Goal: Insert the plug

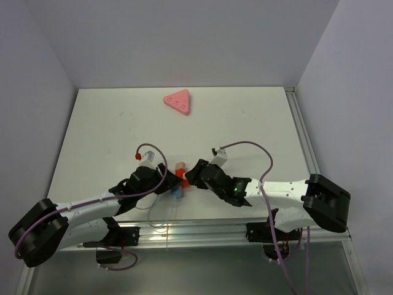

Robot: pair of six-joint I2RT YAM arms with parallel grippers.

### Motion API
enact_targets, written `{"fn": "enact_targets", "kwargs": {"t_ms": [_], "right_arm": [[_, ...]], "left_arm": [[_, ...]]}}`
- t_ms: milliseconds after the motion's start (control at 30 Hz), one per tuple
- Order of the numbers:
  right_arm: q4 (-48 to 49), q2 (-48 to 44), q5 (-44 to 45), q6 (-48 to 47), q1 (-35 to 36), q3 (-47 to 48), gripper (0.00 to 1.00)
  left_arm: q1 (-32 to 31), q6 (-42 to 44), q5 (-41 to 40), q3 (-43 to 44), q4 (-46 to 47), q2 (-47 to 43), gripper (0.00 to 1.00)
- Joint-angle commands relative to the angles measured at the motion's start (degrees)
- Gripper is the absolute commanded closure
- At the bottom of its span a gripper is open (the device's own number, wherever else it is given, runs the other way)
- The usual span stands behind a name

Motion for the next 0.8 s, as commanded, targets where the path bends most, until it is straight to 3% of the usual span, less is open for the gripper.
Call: {"fn": "enact_targets", "kwargs": {"t_ms": [0, 233, 367, 533, 767], "right_arm": [[-3.6, 2.7, -4.9, -1.7, 3.8, 3.3, 1.0], [3.1, 7.8, -6.0, 5.3, 5.7, -0.5, 1.0], [13.8, 9.7, -9.4, 7.6, 5.9, -4.4, 1.0], [10.5, 7.6, -11.9, -0.4, 3.6, -2.9, 1.0], [9.5, 7.5, -28.9, -14.3, -7.6, -2.0, 1.0]], "left_arm": [[-1.2, 2.4, 5.0, -0.2, -1.4, 0.7, 1.0], [-1.2, 1.9, 5.6, -0.6, 0.5, 1.6, 1.0], [-1.2, 1.7, 5.9, -0.9, 0.7, 1.4, 1.0], [-1.2, 2.3, 6.2, -0.8, 0.0, 0.7, 1.0], [-1.2, 7.3, 8.3, 0.1, -1.5, 1.2, 1.0]]}}
